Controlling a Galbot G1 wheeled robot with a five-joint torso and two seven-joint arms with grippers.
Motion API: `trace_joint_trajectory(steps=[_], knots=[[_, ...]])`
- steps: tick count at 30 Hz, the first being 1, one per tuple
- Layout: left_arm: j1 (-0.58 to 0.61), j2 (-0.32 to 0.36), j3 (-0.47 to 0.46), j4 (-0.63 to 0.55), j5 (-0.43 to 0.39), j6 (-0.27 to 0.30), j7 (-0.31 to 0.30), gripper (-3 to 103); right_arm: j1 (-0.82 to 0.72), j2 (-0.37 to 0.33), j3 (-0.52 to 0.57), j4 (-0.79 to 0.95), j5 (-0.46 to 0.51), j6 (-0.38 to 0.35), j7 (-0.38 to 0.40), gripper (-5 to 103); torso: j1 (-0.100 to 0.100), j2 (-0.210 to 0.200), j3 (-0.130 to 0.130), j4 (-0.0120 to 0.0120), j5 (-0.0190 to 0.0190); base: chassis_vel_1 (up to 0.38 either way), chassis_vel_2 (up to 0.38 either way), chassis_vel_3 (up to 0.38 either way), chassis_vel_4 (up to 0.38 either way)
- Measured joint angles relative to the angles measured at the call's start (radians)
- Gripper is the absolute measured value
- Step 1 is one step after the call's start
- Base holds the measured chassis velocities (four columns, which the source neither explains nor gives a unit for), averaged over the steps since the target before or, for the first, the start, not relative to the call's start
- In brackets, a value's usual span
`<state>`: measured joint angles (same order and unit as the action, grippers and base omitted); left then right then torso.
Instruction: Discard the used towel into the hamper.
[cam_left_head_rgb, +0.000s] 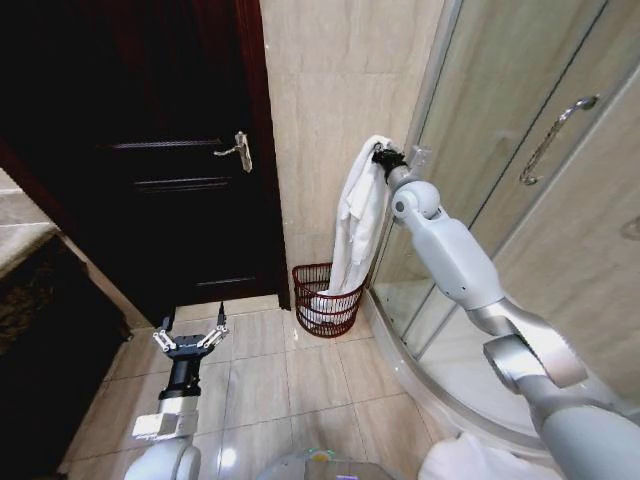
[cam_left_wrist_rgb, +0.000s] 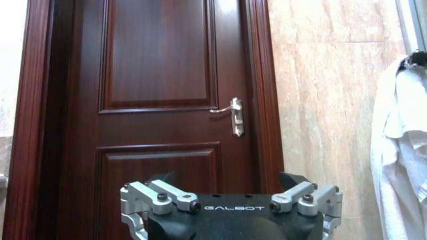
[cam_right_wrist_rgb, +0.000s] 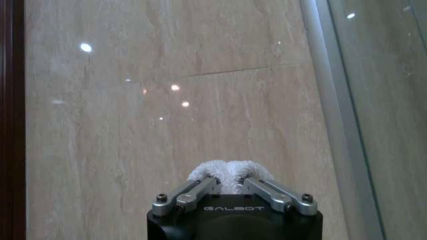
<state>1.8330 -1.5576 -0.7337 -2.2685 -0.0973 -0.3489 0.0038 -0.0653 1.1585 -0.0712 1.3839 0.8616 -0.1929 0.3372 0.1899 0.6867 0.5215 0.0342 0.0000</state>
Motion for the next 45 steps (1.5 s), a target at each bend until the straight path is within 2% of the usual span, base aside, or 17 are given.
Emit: trace_joint_trajectory(steps=[18, 23, 28, 45], knots=[[-0.007, 0.001, 0.001, 0.014, -0.006, 0.003, 0.0, 100, -0.017, 0.016, -0.027, 0.005, -0.018, 0.0, -0.012, 4, -0.029, -0.068, -0.04, 0.0, 0.0, 0.0, 0.0, 0.0, 0.0], [-0.01, 0.002, -0.007, 0.036, -0.02, -0.006, 0.005, 100, -0.029, 0.019, -0.052, 0.036, -0.019, -0.012, 0.016, 4, -0.039, -0.095, -0.055, 0.0001, -0.0001, 0.0, 0.0, 0.0, 0.0], [-0.01, 0.002, -0.014, 0.046, -0.03, -0.016, 0.012, 100, -0.039, 0.007, -0.063, 0.068, -0.019, -0.037, 0.047, 4, -0.049, -0.118, -0.069, -0.0002, 0.0, 0.0, 0.0, 0.0, 0.0], [-0.018, 0.009, -0.016, 0.062, -0.037, -0.022, 0.024, 100, -0.083, -0.056, -0.081, 0.162, -0.008, -0.047, 0.062, 4, -0.077, -0.185, -0.109, 0.0, 0.0, 0.0, 0.0, 0.0, 0.0]])
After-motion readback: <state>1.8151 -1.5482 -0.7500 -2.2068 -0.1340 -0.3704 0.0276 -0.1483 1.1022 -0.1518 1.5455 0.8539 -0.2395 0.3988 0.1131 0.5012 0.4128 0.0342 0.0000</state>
